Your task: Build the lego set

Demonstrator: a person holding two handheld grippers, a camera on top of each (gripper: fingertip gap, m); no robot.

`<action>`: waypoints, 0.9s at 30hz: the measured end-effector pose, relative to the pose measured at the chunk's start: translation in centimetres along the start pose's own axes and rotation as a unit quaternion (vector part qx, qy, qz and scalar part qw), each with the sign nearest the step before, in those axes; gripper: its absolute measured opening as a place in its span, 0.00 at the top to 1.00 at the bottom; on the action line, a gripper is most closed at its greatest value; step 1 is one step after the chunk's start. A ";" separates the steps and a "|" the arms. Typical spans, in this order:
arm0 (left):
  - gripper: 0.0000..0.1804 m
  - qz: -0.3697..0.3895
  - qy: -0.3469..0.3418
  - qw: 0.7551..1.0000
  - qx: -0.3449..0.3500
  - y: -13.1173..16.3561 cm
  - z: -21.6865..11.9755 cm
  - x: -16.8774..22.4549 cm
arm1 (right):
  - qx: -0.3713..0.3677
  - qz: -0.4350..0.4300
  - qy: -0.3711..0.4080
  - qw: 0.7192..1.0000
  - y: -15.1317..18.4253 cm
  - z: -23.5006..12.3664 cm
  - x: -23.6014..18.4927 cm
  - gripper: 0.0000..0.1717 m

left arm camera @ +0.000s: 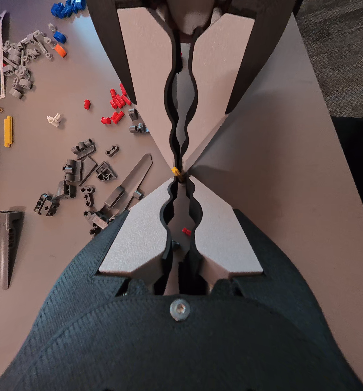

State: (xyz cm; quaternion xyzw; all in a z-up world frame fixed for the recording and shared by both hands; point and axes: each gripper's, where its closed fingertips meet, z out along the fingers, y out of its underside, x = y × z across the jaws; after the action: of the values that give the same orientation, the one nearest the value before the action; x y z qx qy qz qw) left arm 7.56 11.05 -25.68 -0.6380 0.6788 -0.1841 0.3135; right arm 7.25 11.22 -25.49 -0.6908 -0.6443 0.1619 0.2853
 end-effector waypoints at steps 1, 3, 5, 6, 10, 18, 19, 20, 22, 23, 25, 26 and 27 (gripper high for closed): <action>0.97 -0.001 0.001 1.000 0.002 0.0 0.0 0.0 | 0.000 0.003 -0.001 1.000 0.0 0.0 0.0 1.00; 0.97 -0.017 0.009 1.000 0.012 0.0 0.0 0.0 | -0.002 0.002 0.002 1.000 0.0 0.0 0.0 1.00; 0.97 -0.016 0.004 1.000 0.013 0.0 -0.1 -0.1 | 0.001 0.005 0.009 1.000 -0.2 0.0 0.1 1.00; 0.96 -0.012 0.000 1.000 0.008 0.1 -0.2 -0.1 | 0.008 0.009 0.006 1.000 -0.4 0.0 0.0 0.97; 0.92 -0.007 -0.005 1.000 0.017 -0.5 -1.3 0.1 | 0.023 0.030 0.003 0.999 -0.5 -0.1 -0.1 0.93; 0.91 0.022 -0.050 0.998 -0.016 0.4 -2.8 0.3 | 0.011 0.050 0.055 0.997 -0.1 -2.9 0.7 0.89; 0.92 0.022 -0.057 0.998 -0.017 0.5 -3.4 0.2 | 0.008 0.054 0.059 0.997 0.1 -3.2 0.4 0.88; 0.92 0.018 -0.060 0.998 -0.017 0.6 -4.0 0.2 | 0.017 0.058 0.053 0.997 -0.2 -3.5 -0.4 0.88; 0.93 0.018 -0.072 0.997 -0.021 0.9 -5.2 0.1 | 0.040 0.054 0.040 0.997 -1.4 -3.5 -2.5 0.89; 0.93 0.021 -0.079 0.996 -0.022 1.1 -5.8 0.1 | 0.043 0.048 0.043 0.997 -1.9 -3.2 -3.3 0.90; 0.93 0.021 -0.088 0.996 -0.023 1.5 -6.5 0.0 | 0.044 0.032 0.040 0.998 -3.0 -2.0 -4.6 0.90; 0.93 0.020 -0.091 0.995 -0.021 1.6 -6.7 0.0 | 0.044 0.027 0.039 0.998 -3.5 -1.3 -4.9 0.90; 0.93 0.018 -0.094 0.995 -0.020 1.8 -6.9 0.0 | 0.039 0.020 0.041 0.998 -3.8 -0.6 -5.0 0.88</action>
State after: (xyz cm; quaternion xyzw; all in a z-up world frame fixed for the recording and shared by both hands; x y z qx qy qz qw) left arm 1.70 10.20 -21.78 -0.6463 0.6612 -0.1042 0.3664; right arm 3.95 6.21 -23.49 -0.6983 -0.6111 0.1642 0.3346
